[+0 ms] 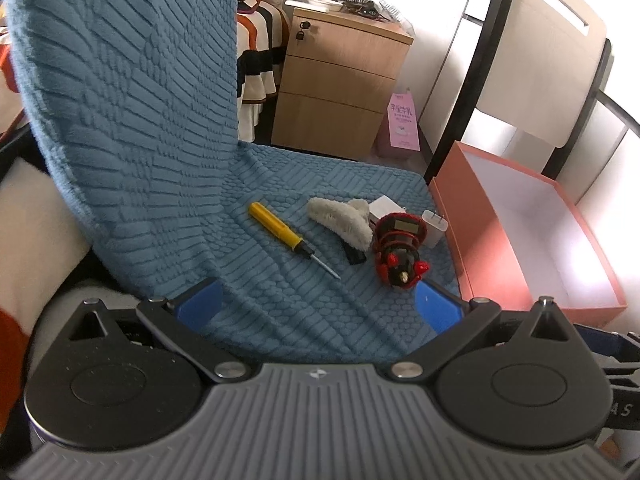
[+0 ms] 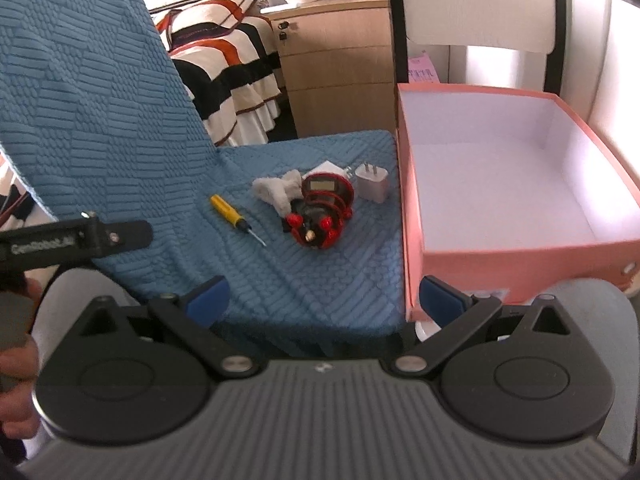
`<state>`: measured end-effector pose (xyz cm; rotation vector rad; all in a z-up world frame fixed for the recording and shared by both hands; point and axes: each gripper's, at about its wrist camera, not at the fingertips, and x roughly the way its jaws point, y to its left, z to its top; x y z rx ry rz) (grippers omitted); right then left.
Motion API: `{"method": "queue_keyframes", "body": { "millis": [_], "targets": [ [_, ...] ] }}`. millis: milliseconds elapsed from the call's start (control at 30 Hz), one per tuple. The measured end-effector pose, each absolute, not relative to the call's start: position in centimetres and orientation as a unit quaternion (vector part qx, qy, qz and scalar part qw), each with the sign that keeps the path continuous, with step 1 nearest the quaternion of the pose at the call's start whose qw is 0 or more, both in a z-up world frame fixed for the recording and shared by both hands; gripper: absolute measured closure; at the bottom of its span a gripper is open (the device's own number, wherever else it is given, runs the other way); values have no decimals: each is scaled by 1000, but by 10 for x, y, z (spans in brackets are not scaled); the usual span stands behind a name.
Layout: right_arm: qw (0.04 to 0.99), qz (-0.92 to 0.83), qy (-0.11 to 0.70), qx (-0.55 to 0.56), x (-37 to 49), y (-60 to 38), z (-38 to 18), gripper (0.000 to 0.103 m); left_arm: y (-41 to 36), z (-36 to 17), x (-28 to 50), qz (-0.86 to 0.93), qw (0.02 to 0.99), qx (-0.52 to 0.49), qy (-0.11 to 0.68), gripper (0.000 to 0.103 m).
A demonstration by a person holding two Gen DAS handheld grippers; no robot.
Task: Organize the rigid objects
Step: 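Move left tool to white fluffy clip while right tool approaches red toy figure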
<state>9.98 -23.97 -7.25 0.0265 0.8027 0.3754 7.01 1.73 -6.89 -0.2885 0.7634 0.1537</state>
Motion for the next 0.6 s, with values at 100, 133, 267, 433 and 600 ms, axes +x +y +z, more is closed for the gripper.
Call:
{"method": "queue_keyframes", "body": {
  "millis": [100,133,267,433,600],
  "targets": [
    [907,192,374,11,108,-235,-75,0,19,-74,86,76,917,-141,366,0],
    [908,197,369,12,111,-233,-76,1,20,-76,93,74,917,-145,365,0],
    [910,202,361,26,125,-231,-82,3,25,-76,119,74,921,-147,354,0],
    [911,209,354,13,139,-220,-89,6,30,-90,149,63,919,-158,357,0],
    [911,218,350,-1,153,-206,-101,25,39,-115,176,67,917,-157,361,0]
  ]
}}
